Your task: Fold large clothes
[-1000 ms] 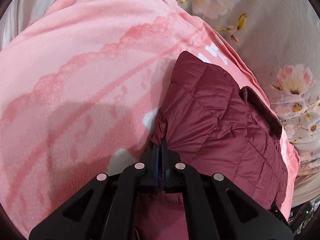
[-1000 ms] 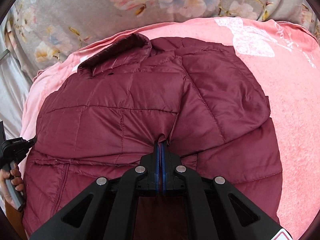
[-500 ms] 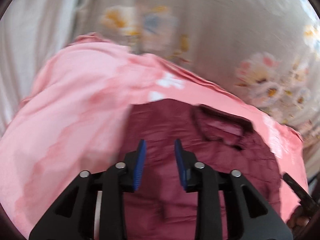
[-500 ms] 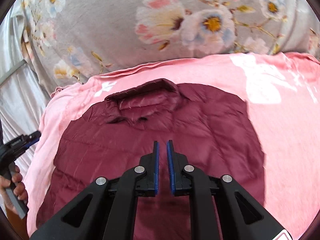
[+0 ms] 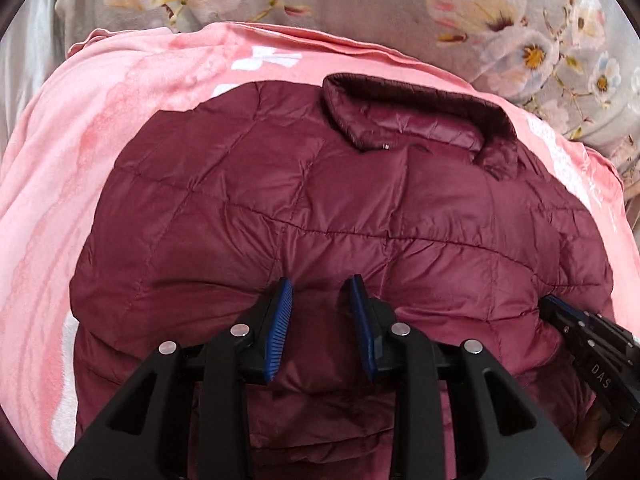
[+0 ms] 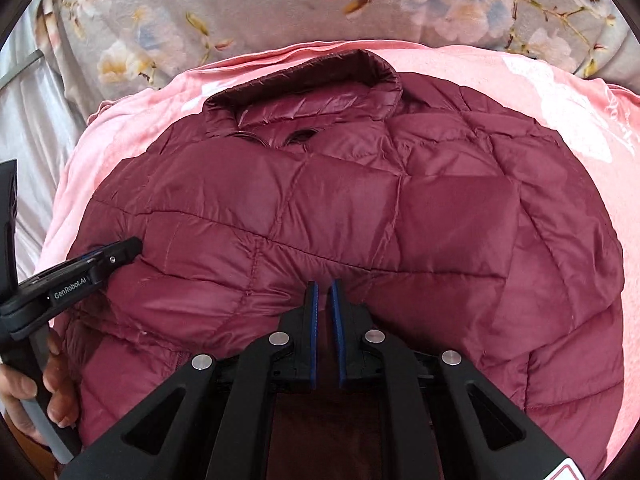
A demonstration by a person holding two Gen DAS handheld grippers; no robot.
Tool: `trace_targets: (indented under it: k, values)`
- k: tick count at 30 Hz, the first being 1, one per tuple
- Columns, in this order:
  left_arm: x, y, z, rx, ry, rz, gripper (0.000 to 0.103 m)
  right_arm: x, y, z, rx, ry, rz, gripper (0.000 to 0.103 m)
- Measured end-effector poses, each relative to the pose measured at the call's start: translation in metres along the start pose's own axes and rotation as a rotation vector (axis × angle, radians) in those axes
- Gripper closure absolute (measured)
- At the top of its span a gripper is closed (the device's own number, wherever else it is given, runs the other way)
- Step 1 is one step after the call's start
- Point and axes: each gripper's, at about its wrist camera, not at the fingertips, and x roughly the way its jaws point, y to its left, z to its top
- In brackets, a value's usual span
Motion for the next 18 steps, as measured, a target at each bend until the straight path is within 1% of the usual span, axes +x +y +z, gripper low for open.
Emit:
trace_targets:
  k: [5, 8, 10, 12, 13, 14, 15, 16, 17, 18]
  values:
    - [0.004, 0.001, -0.007, 0.028, -0.017, 0.002, 0.074, 0.000, -0.010, -0.005, 0.051, 0.001, 0.041, 0.099]
    - [0.005, -0.002, -0.008, 0.044, -0.022, 0.017, 0.074, 0.000, -0.013, -0.004, 0.068, 0.006, 0.058, 0.099]
    - [0.003, -0.001, -0.006, 0.040, -0.022, 0.007, 0.074, -0.002, -0.013, -0.001, 0.070, 0.022, 0.061, 0.097]
    - [-0.004, 0.003, -0.001, 0.018, -0.013, -0.033, 0.073, -0.011, -0.015, 0.008, 0.089, 0.036, 0.091, 0.077]
    - [-0.013, 0.008, 0.007, -0.011, -0.016, -0.087, 0.070, -0.020, -0.019, 0.016, 0.105, 0.011, 0.109, 0.071]
    - [-0.019, 0.011, 0.014, -0.035, -0.027, -0.119, 0.062, -0.030, -0.023, 0.028, 0.120, -0.032, 0.111, 0.057]
    - [-0.027, 0.015, 0.026, -0.070, -0.049, -0.151, 0.056, -0.037, -0.028, 0.041, 0.136, -0.068, 0.107, 0.052]
    - [-0.031, 0.017, 0.035, -0.093, -0.064, -0.171, 0.043, -0.039, -0.031, 0.052, 0.148, -0.082, 0.111, 0.046]
    - [-0.034, 0.019, 0.052, -0.134, -0.080, -0.212, 0.035, -0.036, -0.036, 0.067, 0.165, -0.083, 0.131, 0.045]
    - [-0.031, 0.019, 0.065, -0.161, -0.077, -0.241, 0.033, -0.031, -0.040, 0.077, 0.178, -0.077, 0.151, 0.044]
